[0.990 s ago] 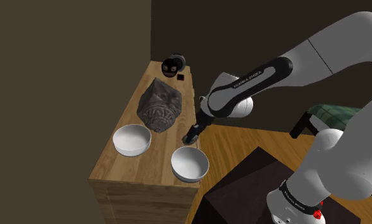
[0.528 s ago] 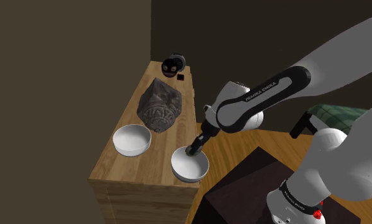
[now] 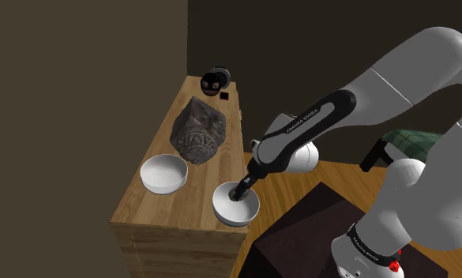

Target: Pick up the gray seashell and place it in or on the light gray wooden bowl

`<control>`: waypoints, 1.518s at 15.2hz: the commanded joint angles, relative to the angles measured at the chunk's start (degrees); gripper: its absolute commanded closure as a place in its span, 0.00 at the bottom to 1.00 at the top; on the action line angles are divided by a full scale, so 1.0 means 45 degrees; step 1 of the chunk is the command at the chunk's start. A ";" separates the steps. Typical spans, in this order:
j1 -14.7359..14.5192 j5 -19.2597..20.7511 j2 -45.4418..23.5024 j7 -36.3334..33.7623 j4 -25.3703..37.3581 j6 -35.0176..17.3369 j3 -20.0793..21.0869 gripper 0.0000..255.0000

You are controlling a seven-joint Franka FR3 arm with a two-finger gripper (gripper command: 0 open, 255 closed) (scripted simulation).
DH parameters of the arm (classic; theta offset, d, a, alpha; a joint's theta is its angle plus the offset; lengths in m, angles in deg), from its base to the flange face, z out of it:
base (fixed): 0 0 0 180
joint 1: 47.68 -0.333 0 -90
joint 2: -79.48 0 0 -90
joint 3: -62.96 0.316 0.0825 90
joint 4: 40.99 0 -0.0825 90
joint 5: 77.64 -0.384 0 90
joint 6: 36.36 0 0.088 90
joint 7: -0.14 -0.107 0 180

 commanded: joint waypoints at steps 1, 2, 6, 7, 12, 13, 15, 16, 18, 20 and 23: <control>-0.0111 -0.0897 -0.0496 0.0794 0.0156 -0.0293 0.0040 1.00; -0.0137 -0.1352 -0.0738 0.1204 0.0245 -0.0417 0.0082 1.00; -0.0131 -0.1951 -0.1054 0.1750 0.0370 -0.0568 0.0173 1.00; -0.0130 -0.1952 -0.1054 0.1750 0.0371 -0.0568 0.0173 1.00; -0.0130 -0.1952 -0.1054 0.1750 0.0370 -0.0568 0.0174 0.00; -0.0131 -0.1951 -0.1053 0.1749 0.0370 -0.0568 0.0174 0.00; -0.0130 -0.1951 -0.1053 0.1749 0.0370 -0.0568 0.0173 0.00; -0.0131 -0.1951 -0.1053 0.1749 0.0370 -0.0568 0.0173 0.00; -0.0091 -0.0922 -0.0390 0.0900 0.0048 -0.0262 -0.0027 0.00; 0.0180 0.1000 0.0929 -0.0626 -0.0471 0.0465 -0.0276 0.00; 0.0479 0.1627 0.1440 -0.1111 -0.0621 0.0813 -0.0178 0.00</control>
